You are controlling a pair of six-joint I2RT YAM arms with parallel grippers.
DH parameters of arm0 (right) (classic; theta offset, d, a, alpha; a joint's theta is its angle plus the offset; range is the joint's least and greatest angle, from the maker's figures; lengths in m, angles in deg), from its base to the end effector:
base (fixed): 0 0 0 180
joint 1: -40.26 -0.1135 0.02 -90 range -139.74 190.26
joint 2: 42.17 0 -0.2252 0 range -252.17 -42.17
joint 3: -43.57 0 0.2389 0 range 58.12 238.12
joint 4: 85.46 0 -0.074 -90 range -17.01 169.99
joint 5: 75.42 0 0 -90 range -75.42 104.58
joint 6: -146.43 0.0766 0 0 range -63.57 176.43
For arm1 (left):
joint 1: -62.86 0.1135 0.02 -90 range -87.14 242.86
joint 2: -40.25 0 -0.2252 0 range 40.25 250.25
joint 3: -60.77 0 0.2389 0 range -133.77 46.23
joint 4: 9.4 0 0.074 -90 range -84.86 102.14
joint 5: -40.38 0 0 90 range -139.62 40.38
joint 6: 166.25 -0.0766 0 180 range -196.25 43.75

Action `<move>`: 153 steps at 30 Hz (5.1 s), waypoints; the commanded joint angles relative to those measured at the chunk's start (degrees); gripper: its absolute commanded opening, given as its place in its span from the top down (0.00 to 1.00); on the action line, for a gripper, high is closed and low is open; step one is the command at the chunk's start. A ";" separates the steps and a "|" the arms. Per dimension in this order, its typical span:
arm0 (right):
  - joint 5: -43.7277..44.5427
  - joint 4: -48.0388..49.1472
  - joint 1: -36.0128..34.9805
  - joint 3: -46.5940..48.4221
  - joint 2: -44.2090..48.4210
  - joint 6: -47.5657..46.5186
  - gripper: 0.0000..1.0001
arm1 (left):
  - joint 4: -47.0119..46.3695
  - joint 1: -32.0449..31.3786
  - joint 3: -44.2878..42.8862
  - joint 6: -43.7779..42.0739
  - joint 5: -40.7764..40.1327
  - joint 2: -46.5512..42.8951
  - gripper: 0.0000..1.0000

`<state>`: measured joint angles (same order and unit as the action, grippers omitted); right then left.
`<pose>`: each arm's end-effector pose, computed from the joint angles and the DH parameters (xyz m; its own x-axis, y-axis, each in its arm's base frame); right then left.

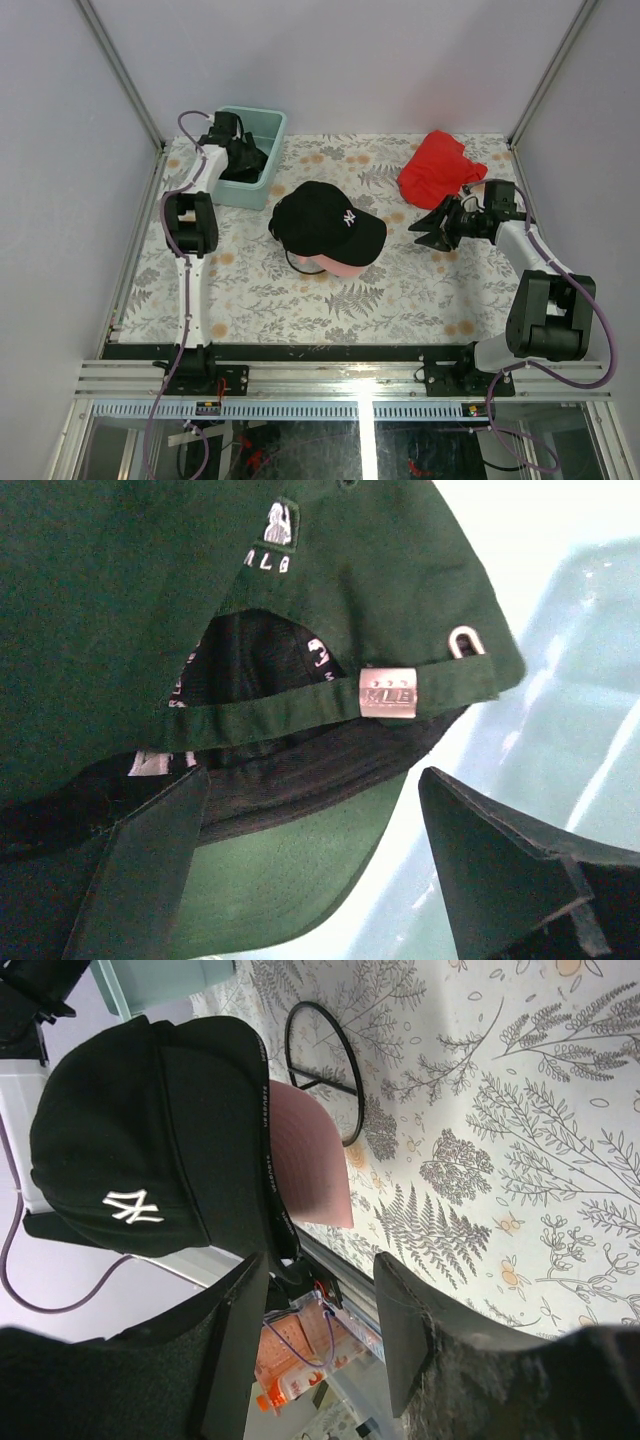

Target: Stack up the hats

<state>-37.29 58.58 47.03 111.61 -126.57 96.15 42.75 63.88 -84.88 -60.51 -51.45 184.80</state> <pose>0.3064 0.0243 0.1743 -0.8631 0.4998 -0.0723 0.1910 0.4556 0.8695 0.5368 0.0120 0.1316 -0.7381 -0.2843 -0.6118 -0.2474 0.9578 -0.1466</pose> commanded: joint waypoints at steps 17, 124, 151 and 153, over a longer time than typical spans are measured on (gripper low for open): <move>-0.68 -1.77 0.09 4.11 -0.65 -0.81 0.46 | 11.00 -1.94 -5.42 -0.77 -6.40 8.01 0.66; 50.75 65.08 -49.72 17.09 -2.19 86.87 0.30 | -53.15 -12.12 49.26 46.34 28.58 -72.69 1.00; 31.21 51.03 -37.36 28.23 2.14 55.32 1.00 | -34.25 -12.25 52.12 38.66 28.27 -75.85 0.83; 30.75 45.33 -37.35 30.22 3.06 48.97 1.00 | -35.70 -11.74 54.07 41.66 29.66 -75.81 0.65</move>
<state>-2.26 112.99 8.87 135.00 -129.44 161.13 6.09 51.35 -32.42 -20.73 -24.17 108.98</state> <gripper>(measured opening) 0.031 0.209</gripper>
